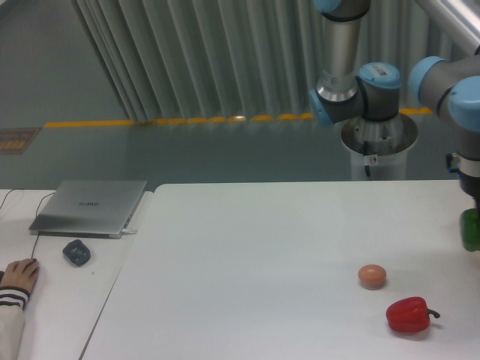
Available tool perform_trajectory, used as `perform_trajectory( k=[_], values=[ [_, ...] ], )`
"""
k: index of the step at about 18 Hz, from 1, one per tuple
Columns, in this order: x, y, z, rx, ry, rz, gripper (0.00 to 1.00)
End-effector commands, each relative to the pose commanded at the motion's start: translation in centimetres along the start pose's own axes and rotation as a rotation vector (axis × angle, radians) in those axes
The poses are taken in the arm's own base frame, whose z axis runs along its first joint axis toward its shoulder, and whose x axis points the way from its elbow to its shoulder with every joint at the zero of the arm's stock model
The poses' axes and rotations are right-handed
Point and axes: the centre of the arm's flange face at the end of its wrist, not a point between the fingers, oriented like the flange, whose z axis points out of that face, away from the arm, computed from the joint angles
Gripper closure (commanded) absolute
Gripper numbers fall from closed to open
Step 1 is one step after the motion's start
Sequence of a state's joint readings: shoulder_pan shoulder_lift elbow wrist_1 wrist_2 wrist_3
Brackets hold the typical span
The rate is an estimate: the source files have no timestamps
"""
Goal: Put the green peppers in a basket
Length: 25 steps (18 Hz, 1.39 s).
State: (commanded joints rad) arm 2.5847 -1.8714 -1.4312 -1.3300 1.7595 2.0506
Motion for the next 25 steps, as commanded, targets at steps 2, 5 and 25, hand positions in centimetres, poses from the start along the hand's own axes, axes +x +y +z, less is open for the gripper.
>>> perform_trajectory(
  k=[2,5,25],
  values=[
    [0.3,1.8,-0.1,-0.010,-0.016,0.028,0.68],
    [0.7,3.9,0.7,-0.020,-0.013,0.093,0.68],
    [2.6,10.9,4.6,-0.075,-0.016,0.149,0.00]
  ],
)
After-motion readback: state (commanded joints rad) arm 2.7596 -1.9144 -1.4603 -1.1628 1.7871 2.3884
